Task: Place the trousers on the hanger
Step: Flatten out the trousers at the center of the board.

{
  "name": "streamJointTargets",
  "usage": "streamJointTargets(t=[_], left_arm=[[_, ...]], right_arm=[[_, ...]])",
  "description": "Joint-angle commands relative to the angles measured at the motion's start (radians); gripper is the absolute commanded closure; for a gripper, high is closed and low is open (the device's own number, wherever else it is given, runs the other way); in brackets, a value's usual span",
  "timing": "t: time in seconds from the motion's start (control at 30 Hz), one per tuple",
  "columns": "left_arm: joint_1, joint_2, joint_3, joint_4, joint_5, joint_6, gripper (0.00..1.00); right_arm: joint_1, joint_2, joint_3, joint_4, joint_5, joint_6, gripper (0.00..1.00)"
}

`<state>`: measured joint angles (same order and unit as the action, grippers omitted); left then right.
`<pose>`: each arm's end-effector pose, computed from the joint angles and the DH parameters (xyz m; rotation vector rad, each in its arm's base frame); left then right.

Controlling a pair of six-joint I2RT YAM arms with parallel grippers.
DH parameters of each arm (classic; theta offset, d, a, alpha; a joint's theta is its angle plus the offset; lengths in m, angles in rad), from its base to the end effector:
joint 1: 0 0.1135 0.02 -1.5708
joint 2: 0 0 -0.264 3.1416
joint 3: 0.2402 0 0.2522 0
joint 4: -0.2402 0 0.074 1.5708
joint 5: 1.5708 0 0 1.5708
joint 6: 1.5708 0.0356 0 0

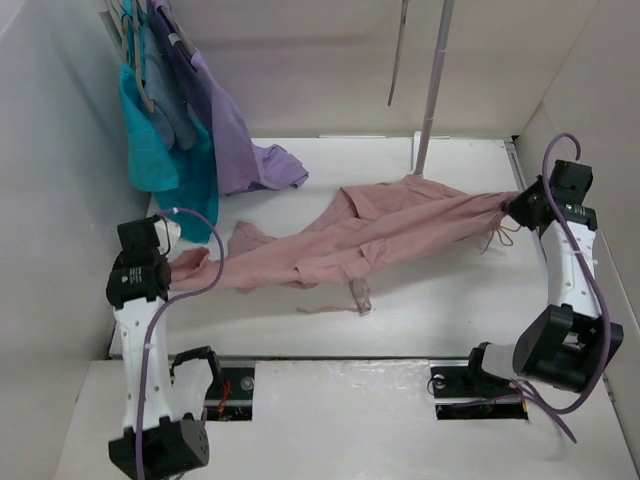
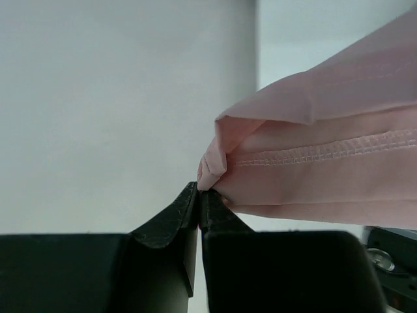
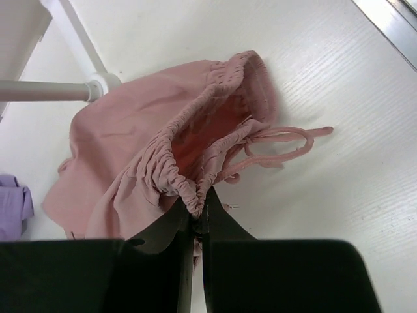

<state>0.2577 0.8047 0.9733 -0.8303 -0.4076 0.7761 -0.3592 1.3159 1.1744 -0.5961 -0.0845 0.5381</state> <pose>0.1439 0.0525 0.3384 0.3736 2.3368 0.9916 0.2683 -0.0975 0.3202 0.9639 2.1021 0.1887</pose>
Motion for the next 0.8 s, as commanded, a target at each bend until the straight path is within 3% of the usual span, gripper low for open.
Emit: streamJointTargets(t=[0.0, 0.1, 0.2, 0.3, 0.4, 0.53, 0.7, 0.77], left_arm=[[0.006, 0.103, -0.105, 0.072, 0.021, -0.059, 1.0], [0.053, 0.292, -0.076, 0.063, 0.14, -0.132, 1.0], [0.141, 0.457, 0.144, -0.018, 0.272, -0.167, 1.0], [0.214, 0.572, 0.522, -0.155, 0.354, -0.167, 1.0], [0.256, 0.614, 0.643, -0.223, 0.339, -0.129, 1.0], [0.366, 0.576, 0.518, -0.23, 0.304, -0.037, 1.0], [0.521, 0.541, 0.051, -0.087, 0.243, 0.093, 1.0], [0.561, 0.562, -0.022, -0.048, 0.243, 0.104, 1.0]], right_arm=[[-0.009, -0.05, -0.045, 0.042, -0.05, -0.007, 1.0], [-0.009, -0.05, -0.084, 0.071, -0.099, 0.005, 1.0], [-0.009, -0.009, -0.047, 0.082, -0.109, 0.005, 1.0], [-0.009, 0.013, 0.085, 0.006, -0.109, -0.007, 1.0], [-0.009, -0.033, 0.087, -0.014, -0.066, -0.007, 1.0], [-0.009, -0.144, -0.079, -0.005, -0.066, 0.052, 1.0], [-0.009, -0.28, -0.321, 0.035, -0.057, 0.106, 1.0], [-0.02, -0.291, -0.357, 0.035, -0.057, 0.115, 1.0]])
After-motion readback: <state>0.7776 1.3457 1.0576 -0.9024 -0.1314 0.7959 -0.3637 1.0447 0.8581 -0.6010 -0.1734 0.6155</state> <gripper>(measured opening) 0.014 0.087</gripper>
